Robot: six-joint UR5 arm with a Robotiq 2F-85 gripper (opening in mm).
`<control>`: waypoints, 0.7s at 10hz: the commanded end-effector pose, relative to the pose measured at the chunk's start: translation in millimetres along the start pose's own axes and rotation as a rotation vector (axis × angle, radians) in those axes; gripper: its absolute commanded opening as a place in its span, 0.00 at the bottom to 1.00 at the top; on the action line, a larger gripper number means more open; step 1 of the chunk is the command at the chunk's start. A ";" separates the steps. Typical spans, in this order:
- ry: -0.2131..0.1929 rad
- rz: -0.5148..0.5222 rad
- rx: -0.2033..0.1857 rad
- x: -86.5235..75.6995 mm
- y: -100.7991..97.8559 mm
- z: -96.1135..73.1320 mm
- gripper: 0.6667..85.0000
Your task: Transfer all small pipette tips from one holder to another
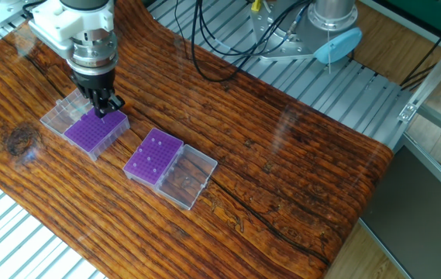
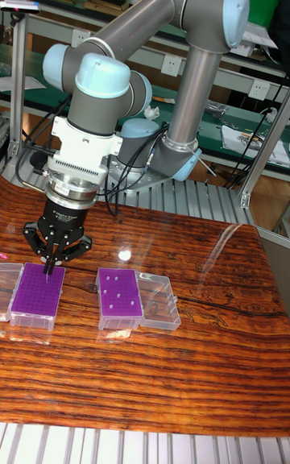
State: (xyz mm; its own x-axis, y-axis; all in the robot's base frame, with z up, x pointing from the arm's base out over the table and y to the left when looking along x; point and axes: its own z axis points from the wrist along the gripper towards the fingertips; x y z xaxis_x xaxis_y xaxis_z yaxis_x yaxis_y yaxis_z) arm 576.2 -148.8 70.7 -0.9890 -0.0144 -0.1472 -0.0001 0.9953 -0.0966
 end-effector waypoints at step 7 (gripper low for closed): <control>-0.034 0.003 -0.053 -11.1 12.4 2.0 0.01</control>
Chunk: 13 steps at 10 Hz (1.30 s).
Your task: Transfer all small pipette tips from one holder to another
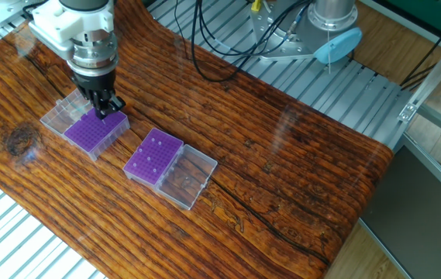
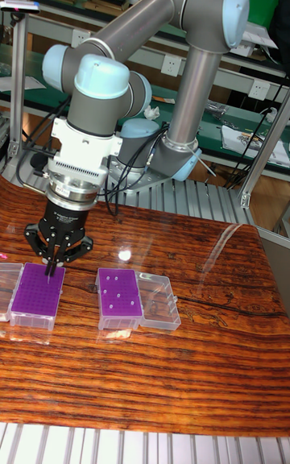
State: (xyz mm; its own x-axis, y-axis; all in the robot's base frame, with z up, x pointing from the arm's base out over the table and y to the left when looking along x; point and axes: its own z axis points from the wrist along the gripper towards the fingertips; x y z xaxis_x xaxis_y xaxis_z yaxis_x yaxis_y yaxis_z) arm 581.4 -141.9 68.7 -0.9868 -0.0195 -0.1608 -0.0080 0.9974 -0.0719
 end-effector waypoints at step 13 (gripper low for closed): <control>-0.040 0.001 -0.040 -8.8 -3.9 2.5 0.01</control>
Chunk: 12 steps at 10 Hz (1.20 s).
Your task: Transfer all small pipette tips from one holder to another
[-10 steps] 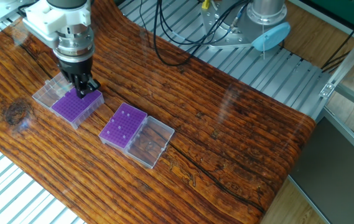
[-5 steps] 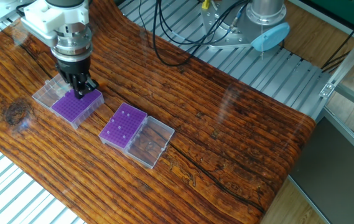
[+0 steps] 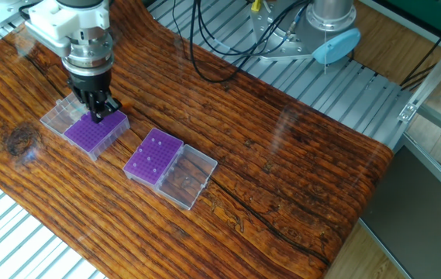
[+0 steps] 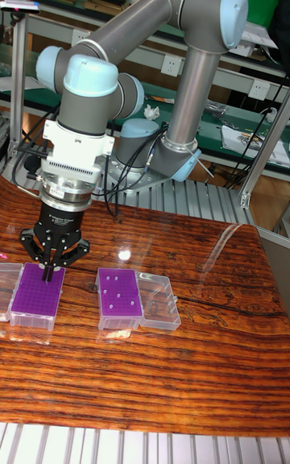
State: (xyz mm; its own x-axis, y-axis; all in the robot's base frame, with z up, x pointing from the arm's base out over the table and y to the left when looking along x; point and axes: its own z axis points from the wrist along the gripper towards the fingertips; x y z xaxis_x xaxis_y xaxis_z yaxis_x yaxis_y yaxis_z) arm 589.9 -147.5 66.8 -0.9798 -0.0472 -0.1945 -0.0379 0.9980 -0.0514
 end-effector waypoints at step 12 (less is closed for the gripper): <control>-0.020 0.058 -0.039 3.2 -0.1 1.8 0.01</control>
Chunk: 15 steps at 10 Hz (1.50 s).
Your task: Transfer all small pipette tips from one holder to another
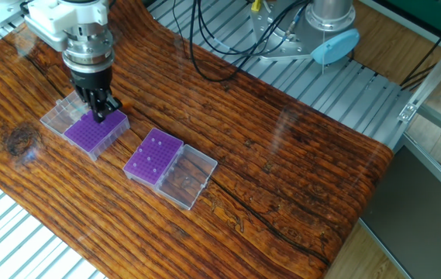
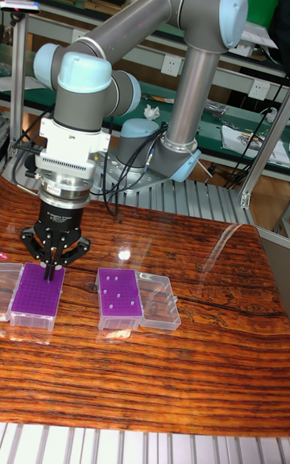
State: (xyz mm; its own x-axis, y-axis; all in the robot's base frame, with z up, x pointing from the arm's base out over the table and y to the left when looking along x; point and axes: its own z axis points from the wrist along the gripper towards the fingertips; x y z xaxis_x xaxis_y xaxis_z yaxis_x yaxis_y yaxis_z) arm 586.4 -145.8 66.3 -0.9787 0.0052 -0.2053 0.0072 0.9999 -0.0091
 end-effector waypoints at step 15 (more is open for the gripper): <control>0.039 -0.039 -0.054 23.8 -2.8 18.0 0.16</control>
State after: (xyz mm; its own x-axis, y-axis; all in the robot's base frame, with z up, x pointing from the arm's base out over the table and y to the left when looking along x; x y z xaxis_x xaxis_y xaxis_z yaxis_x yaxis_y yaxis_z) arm 572.6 -148.3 45.2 -0.9818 -0.0323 -0.1869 -0.0378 0.9989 0.0260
